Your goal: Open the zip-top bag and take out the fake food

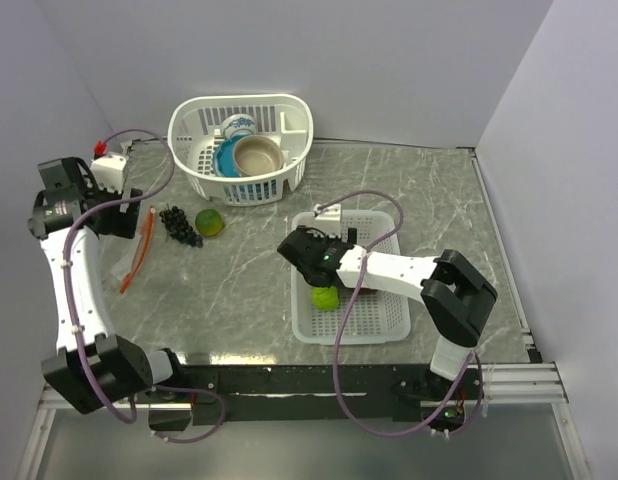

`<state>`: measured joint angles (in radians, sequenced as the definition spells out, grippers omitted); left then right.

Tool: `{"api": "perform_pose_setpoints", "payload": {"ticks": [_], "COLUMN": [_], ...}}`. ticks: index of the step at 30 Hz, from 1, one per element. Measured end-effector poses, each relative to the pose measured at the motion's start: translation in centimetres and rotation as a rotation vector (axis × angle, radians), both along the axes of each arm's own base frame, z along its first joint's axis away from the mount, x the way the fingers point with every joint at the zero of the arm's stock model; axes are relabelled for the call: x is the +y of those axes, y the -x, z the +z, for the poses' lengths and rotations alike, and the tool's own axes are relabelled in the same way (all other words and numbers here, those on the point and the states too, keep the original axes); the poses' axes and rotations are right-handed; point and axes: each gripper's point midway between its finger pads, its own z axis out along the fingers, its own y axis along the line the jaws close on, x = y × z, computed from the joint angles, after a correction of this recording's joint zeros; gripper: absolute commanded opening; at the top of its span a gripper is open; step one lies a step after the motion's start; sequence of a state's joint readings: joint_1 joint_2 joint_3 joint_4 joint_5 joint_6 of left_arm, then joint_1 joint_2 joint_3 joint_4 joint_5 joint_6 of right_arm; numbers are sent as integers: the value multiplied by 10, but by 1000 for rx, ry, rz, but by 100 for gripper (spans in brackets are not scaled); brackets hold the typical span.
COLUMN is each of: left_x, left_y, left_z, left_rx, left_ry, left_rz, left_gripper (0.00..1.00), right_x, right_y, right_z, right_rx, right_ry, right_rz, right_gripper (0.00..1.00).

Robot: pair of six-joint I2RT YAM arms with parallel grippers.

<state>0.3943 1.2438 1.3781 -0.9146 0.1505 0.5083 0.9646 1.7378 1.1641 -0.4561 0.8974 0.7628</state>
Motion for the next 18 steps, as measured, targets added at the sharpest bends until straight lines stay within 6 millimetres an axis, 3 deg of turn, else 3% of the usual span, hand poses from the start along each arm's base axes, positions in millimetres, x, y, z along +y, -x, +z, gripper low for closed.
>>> {"api": "perform_pose_setpoints", "payload": {"ticks": [7, 11, 12, 14, 18], "left_x": [-25, -58, -68, -91, -135], "left_y": [23, 3, -5, -26, -79], "left_z": [91, 134, 136, 121, 42], "left_rx": [-96, -248, -275, -278, -135], "left_ry": [15, 151, 201, 282, 410], "left_rz": [-66, -168, -199, -255, -311], "left_gripper": [97, 97, 97, 97, 97], "right_x": [11, 15, 17, 25, 52], "right_y": [-16, -20, -21, -24, -26], "right_z": [24, 34, 37, 48, 72], "right_rx": [-51, -75, -86, -116, -192], "right_ry": [-46, -68, -78, -102, -147], "right_rz": [5, 20, 25, 48, 138], "right_gripper": [100, 100, 100, 100, 100]}}
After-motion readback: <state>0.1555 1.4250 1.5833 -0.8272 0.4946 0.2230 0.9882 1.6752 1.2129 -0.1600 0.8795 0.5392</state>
